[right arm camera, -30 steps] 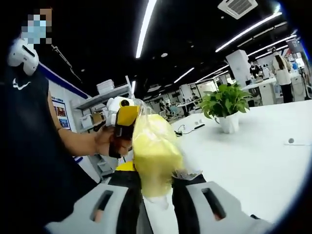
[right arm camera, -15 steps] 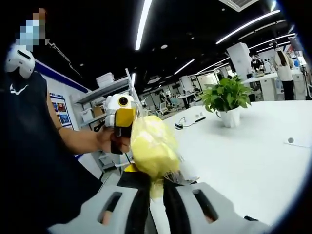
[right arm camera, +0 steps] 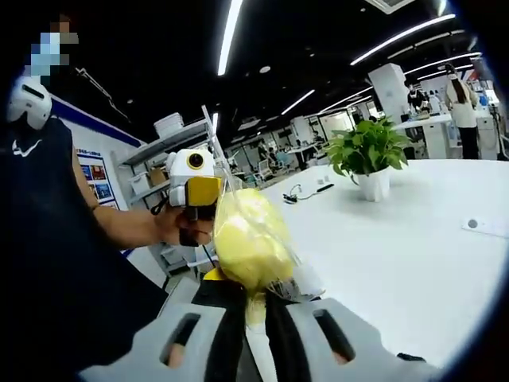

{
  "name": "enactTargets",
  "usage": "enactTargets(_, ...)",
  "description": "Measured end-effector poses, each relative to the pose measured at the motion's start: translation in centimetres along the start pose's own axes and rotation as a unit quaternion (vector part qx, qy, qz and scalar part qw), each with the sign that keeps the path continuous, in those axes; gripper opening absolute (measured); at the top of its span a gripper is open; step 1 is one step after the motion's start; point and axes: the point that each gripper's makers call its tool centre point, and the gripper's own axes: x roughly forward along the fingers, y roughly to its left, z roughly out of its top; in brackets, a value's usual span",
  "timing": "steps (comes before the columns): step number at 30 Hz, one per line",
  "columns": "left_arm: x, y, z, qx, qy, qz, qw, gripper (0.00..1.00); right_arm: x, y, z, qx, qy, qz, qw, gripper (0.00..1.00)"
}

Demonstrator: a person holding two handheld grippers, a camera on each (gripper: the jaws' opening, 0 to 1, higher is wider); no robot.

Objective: Compare the silicone blocks by pressing each to a similar depth, holding the contact briefly, and releasing to observe deformation and rebound differences across the visible hardness samples.

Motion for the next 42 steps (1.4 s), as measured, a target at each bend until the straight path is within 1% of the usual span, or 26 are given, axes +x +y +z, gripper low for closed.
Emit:
enactTargets(1,0.07,0.22,0.04,0.031,0.0,0.007,0.9995,0.0,-0.03,-0.02,-0.04,0.001,0.001,-0.001,1.0,0.03)
enactTargets(2,0.09,0.15,-0.04,0.036,0.001,0.008,0.9993,0.0,-0.06,-0.03,-0.09,0.004,0.003,-0.002,1.0,0.03)
enactTargets(3,0.12,0.11,-0.04,0.025,0.001,0.006,0.9997,0.0,-0.1,-0.06,-0.1,0.005,0.002,-0.002,1.0,0.03)
enactTargets(5,0.17,0.11,-0.07,0.019,0.002,0.006,0.9998,0.0,-0.14,-0.06,-0.11,0.005,0.001,-0.002,1.0,0.03)
enactTargets(8,0.21,0.13,-0.08,0.029,0.004,0.004,0.9996,0.0,-0.16,-0.06,-0.15,0.008,0.0,-0.001,1.0,0.03)
enactTargets(9,0.19,-0.1,-0.09,0.023,0.002,0.0,0.9997,0.0,-0.19,0.03,-0.07,0.008,-0.003,0.0,1.0,0.03)
enactTargets(12,0.16,0.04,-0.21,0.024,0.005,0.005,0.9997,0.0,-0.18,0.0,-0.24,0.009,0.002,-0.001,1.0,0.03)
enactTargets(16,0.02,-0.01,-0.31,0.011,0.008,0.002,0.9999,0.0,-0.18,0.06,-0.31,0.011,0.004,0.002,0.9999,0.03)
enactTargets(18,-0.01,0.01,-0.39,0.015,0.009,0.004,0.9998,0.0,-0.05,0.1,-0.43,0.012,0.007,0.001,0.9999,0.03)
enactTargets(19,-0.02,0.24,-0.49,0.032,0.012,0.008,0.9994,0.0,0.0,0.01,-0.52,0.013,0.009,0.0,0.9999,0.03)
enactTargets(23,-0.01,0.24,-0.57,0.034,0.016,0.007,0.9993,0.0,0.02,-0.13,-0.63,0.013,0.007,-0.004,0.9999,0.03)
enactTargets(28,-0.05,0.28,-0.53,0.031,0.02,0.008,0.9993,0.0,0.03,-0.07,-0.6,0.015,0.007,-0.003,0.9999,0.03)
enactTargets(34,-0.07,0.46,-0.32,0.027,0.016,0.01,0.9994,0.0,0.1,-0.04,-0.45,0.019,0.007,-0.001,0.9998,0.03)
enactTargets(42,0.04,0.31,-0.68,0.02,0.019,0.013,0.9995,0.0,-0.1,0.04,-0.83,0.022,0.01,0.0,0.9997,0.03)
